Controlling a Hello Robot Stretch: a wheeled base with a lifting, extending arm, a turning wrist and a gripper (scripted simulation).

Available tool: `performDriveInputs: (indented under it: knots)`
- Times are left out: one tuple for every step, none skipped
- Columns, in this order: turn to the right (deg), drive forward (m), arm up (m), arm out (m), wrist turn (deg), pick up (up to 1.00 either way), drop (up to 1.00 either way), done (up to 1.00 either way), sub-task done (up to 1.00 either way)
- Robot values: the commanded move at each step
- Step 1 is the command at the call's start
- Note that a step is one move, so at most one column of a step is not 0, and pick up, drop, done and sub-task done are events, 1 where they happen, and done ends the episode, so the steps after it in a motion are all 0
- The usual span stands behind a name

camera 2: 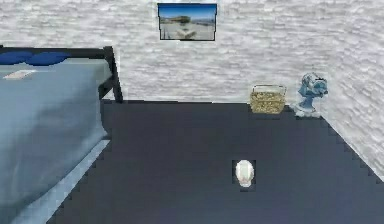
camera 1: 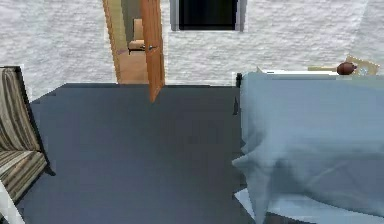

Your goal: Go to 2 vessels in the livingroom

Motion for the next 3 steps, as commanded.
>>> performDriveInputs:
  knots:
    - [0.0, 0.45, 0.0, 0.0, 0.0, 0.0, 0.0, 0.0, 0.0]
    - [-21.0, 0.0, 0.0, 0.0, 0.0, 0.0, 0.0, 0.0, 0.0]
    - [-3.0, 0.0, 0.0, 0.0, 0.0, 0.0, 0.0, 0.0, 0.0]
